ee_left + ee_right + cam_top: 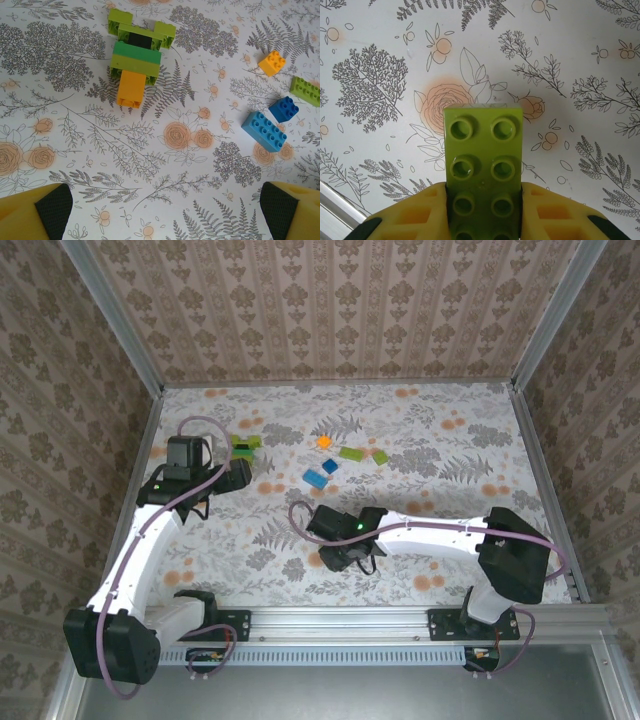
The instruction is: Assemble a carrot with lego
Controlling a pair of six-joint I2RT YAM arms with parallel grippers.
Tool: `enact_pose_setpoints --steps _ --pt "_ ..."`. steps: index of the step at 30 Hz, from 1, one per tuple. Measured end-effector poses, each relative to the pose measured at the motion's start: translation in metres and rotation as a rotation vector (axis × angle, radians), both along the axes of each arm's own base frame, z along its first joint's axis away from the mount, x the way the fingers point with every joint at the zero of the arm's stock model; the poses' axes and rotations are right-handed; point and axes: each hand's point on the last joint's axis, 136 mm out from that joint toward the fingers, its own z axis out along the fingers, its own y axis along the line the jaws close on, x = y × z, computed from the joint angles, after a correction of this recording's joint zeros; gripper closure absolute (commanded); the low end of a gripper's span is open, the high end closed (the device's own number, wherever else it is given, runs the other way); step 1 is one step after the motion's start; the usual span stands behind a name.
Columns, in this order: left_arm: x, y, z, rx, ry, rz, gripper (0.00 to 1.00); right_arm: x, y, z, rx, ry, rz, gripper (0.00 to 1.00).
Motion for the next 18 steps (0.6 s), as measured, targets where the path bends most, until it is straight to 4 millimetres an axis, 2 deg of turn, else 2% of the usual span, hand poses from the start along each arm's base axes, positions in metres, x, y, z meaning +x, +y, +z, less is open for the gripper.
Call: enact_pose_setpoints --steps 18 --pt "0.0 -0.0001 0.0 0.006 -0.002 -0.008 0.0 0.0014 0.0012 -0.003 -0.038 0.04 0.098 0.71"
